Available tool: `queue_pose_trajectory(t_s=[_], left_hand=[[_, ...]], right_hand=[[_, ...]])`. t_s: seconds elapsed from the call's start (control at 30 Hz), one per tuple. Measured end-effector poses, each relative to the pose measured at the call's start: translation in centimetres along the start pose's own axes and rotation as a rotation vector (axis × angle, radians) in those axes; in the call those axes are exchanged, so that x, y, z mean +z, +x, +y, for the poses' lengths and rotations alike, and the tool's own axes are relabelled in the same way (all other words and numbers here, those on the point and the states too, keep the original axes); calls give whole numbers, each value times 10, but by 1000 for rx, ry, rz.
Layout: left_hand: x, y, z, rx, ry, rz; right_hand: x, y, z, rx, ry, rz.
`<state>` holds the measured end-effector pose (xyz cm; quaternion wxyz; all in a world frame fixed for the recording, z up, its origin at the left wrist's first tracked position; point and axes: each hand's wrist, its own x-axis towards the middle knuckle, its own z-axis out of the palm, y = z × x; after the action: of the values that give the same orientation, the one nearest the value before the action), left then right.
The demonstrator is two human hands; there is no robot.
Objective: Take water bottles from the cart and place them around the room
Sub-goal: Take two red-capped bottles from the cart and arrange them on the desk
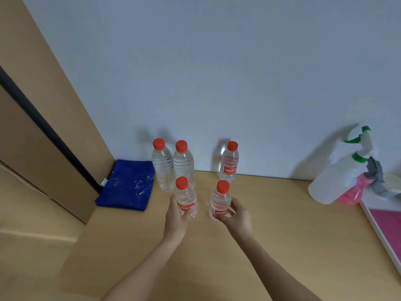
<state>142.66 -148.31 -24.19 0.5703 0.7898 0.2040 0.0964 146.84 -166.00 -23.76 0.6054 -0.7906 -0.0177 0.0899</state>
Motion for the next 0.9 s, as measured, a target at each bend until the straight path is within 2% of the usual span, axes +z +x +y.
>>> queue_pose_trajectory(t_s=[0.13, 0.63, 0.9], left_hand=[[-14, 6, -2, 3, 13, 34], [-56, 34, -8, 6, 17, -10], [-65, 47, -13, 9, 46, -6]], right_hand=[[15, 2, -1, -2, 1, -30], [79, 22, -20, -50, -27, -124], [105, 30, -25, -58, -27, -107]])
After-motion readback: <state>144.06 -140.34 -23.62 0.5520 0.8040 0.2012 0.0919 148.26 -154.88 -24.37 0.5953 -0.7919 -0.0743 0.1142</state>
